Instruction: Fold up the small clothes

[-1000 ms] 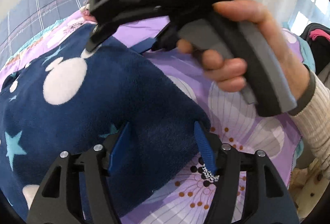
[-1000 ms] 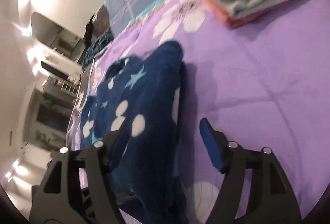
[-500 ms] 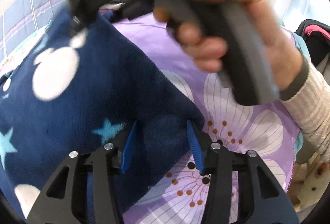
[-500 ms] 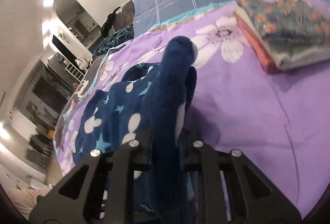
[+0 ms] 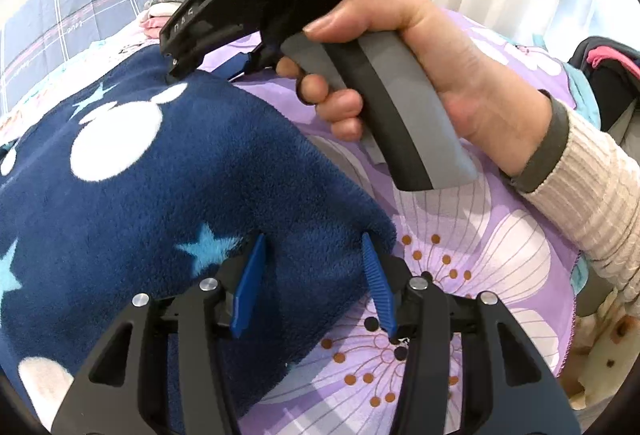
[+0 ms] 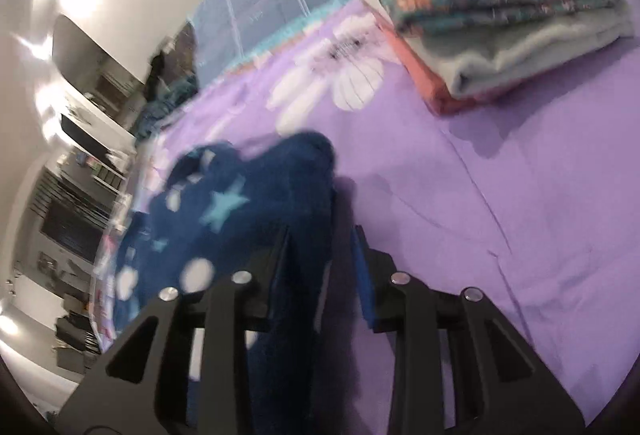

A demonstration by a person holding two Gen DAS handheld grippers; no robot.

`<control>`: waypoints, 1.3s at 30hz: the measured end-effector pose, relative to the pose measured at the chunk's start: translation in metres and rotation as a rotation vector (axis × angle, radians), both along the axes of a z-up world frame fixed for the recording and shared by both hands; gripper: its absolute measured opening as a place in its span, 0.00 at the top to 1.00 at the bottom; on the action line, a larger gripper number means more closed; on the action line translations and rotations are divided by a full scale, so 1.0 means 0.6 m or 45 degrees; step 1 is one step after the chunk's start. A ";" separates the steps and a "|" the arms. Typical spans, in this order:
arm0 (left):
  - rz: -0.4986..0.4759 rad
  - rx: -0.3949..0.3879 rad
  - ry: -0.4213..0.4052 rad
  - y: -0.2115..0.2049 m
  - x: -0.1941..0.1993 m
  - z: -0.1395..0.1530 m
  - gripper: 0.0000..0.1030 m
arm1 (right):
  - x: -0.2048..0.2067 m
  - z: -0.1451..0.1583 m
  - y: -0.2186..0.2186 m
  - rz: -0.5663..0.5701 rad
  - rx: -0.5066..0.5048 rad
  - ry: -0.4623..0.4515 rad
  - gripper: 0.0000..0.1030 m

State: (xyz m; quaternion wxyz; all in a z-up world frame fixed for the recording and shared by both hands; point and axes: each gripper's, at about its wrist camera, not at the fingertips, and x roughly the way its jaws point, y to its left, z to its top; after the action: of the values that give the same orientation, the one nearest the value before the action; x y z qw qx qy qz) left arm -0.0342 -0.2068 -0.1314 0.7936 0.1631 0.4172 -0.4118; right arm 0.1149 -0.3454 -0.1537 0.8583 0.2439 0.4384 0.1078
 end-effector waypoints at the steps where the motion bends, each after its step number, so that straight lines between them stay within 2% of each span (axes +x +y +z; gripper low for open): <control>1: 0.003 -0.009 0.008 0.005 0.000 0.001 0.53 | -0.001 -0.001 0.002 -0.004 -0.016 0.010 0.61; 4: 0.027 -0.011 -0.038 0.032 -0.006 0.020 0.53 | -0.016 0.034 -0.002 -0.074 -0.034 0.032 0.58; 6: 0.103 0.001 -0.168 0.065 -0.007 0.047 0.52 | -0.045 0.068 0.002 -0.077 -0.068 -0.031 0.59; 7: 0.156 -0.007 -0.218 0.088 -0.003 0.060 0.52 | -0.067 0.092 0.011 -0.071 -0.128 -0.081 0.59; 9: 0.251 -0.038 -0.226 0.137 0.012 0.080 0.50 | -0.097 0.122 0.025 -0.066 -0.234 -0.142 0.57; 11: 0.425 -0.099 -0.181 0.224 0.039 0.099 0.43 | -0.128 0.147 0.054 -0.041 -0.342 -0.188 0.49; 13: 0.631 -0.127 -0.183 0.315 0.057 0.112 0.37 | -0.152 0.160 0.088 0.007 -0.419 -0.217 0.42; 16: 1.044 -0.116 -0.265 0.475 0.065 0.121 0.34 | -0.186 0.171 0.179 0.143 -0.545 -0.295 0.33; 19: 1.307 -0.118 -0.243 0.610 0.058 0.109 0.34 | -0.229 0.169 0.320 0.369 -0.702 -0.429 0.27; 22: 1.443 -0.136 -0.205 0.709 0.023 0.096 0.34 | -0.263 0.149 0.462 0.587 -0.873 -0.592 0.24; 25: 1.482 -0.189 -0.140 0.761 -0.004 0.068 0.34 | -0.314 0.103 0.611 0.860 -1.011 -0.756 0.24; 29: 1.507 -0.255 -0.050 0.807 -0.016 0.028 0.34 | -0.343 0.045 0.726 0.999 -1.176 -0.818 0.24; 32: 1.481 -0.279 -0.029 0.816 -0.008 0.011 0.34 | -0.344 0.007 0.776 0.989 -1.374 -0.864 0.24; 35: 1.381 -0.344 0.031 0.814 0.017 0.000 0.34 | -0.333 -0.031 0.801 0.952 -1.538 -0.895 0.24; 39: 1.208 -0.431 0.110 0.799 0.089 -0.004 0.34 | -0.292 -0.027 0.812 0.860 -1.478 -0.791 0.25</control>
State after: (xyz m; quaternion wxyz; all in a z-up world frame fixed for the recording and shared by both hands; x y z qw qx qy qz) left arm 0.0193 0.2728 -0.1339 0.8906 -0.1928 0.4052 -0.0740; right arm -0.0602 0.1417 -0.1701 0.8538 -0.4393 0.2130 0.1810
